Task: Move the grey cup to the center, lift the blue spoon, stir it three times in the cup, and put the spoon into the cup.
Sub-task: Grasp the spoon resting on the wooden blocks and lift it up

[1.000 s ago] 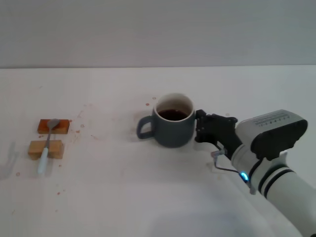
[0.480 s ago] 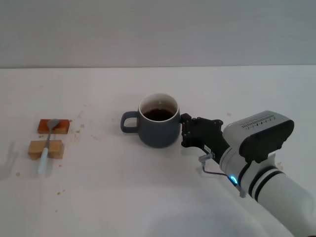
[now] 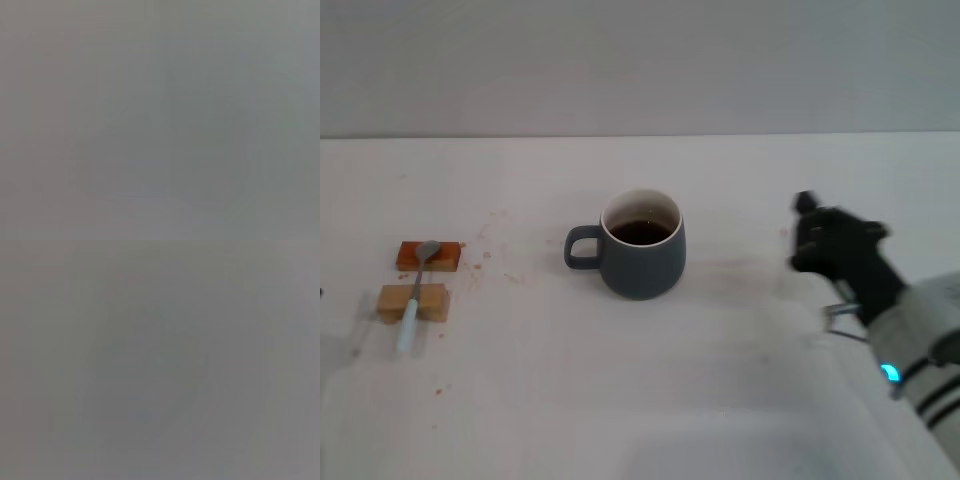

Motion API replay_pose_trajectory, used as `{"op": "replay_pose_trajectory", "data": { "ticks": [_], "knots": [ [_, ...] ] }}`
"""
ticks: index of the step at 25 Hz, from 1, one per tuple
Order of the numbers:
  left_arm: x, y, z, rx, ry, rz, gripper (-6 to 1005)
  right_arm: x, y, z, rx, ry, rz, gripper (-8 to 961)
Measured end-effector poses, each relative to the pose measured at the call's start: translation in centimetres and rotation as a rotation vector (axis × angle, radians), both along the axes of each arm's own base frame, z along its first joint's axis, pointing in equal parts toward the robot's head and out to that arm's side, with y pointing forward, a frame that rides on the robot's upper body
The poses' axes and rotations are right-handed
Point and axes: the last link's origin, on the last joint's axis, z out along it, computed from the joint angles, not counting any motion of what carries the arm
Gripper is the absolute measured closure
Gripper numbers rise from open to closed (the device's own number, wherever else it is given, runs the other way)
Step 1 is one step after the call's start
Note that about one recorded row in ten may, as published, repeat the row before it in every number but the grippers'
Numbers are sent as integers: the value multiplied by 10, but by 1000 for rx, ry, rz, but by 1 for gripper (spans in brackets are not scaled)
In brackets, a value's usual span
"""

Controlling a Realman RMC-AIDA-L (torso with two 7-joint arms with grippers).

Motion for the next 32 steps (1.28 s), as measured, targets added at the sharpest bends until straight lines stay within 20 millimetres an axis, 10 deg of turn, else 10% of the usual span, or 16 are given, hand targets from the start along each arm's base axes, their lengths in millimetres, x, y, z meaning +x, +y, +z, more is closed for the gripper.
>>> {"op": "replay_pose_trajectory", "data": {
  "ticks": [32],
  "knots": [
    [22,-15,-53,-256,-139,-53,227,78,-15,72,325,-23,-240,954]
  ]
}}
